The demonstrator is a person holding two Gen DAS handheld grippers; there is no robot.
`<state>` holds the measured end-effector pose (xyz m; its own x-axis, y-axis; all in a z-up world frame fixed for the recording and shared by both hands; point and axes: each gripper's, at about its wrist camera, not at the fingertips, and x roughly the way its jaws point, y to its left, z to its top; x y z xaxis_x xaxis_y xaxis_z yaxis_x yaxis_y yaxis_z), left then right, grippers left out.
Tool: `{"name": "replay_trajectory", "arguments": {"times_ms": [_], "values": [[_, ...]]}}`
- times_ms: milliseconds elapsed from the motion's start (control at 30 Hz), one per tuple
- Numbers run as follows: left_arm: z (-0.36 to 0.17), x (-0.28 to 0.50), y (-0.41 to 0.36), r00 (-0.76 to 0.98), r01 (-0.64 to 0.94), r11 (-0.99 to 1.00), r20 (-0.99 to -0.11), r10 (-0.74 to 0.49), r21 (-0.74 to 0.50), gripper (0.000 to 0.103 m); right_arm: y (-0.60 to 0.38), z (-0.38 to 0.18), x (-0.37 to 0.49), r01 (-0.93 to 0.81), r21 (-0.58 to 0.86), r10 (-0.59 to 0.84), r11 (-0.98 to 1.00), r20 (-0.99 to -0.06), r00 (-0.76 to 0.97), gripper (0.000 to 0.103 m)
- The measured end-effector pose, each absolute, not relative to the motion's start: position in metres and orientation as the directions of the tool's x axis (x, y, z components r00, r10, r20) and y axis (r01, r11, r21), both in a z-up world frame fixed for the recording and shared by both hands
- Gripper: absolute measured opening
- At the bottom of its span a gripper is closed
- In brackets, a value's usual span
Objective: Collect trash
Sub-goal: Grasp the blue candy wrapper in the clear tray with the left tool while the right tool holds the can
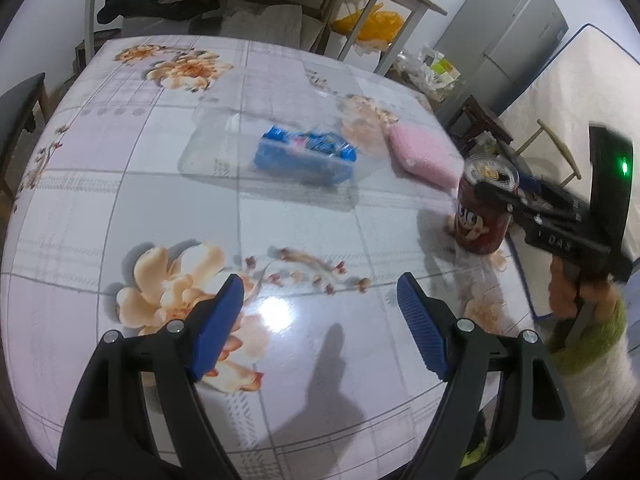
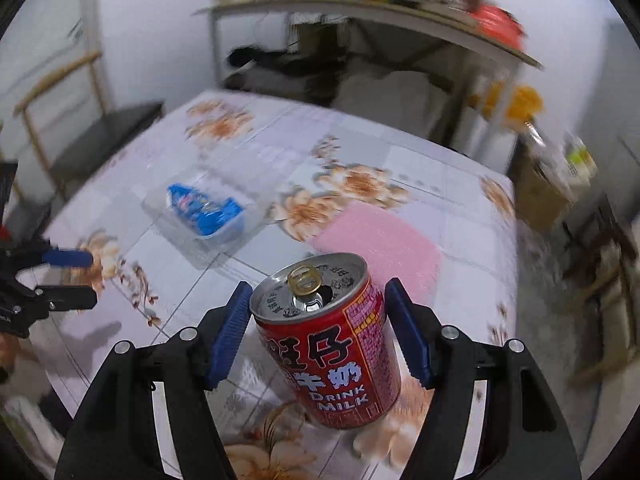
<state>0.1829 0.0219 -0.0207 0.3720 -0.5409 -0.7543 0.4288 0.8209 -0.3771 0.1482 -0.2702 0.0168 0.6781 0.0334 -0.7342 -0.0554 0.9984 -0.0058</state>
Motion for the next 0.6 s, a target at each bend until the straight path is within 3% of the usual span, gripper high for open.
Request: {"name": "replay_trajectory", "arguments": {"times_ms": [233,333,600], "values": [[0.024,0.2,0.011,0.452,0.491,0.786,-0.661,-0.599,-0.376,0.075,-0.299,0.01,0.112,0.119,0.143,0.014,0.983,-0.697,0.717,0.066],[0.036,0.216,0.0,0.457,0.515,0.784,-0.663,-0.593,-0.346,0.075,-0.306,0.003,0.102,0.165,0.156,-0.006,0.974,-0.707,0.707,0.064],[0.008,0.291,-0.056,0.323,0.6,0.78,-0.839,-0.439,-0.177,0.075,-0.321,-0.003,0.092,0.199,0.214,0.011,0.956,-0.705,0.709,0.064]]}}
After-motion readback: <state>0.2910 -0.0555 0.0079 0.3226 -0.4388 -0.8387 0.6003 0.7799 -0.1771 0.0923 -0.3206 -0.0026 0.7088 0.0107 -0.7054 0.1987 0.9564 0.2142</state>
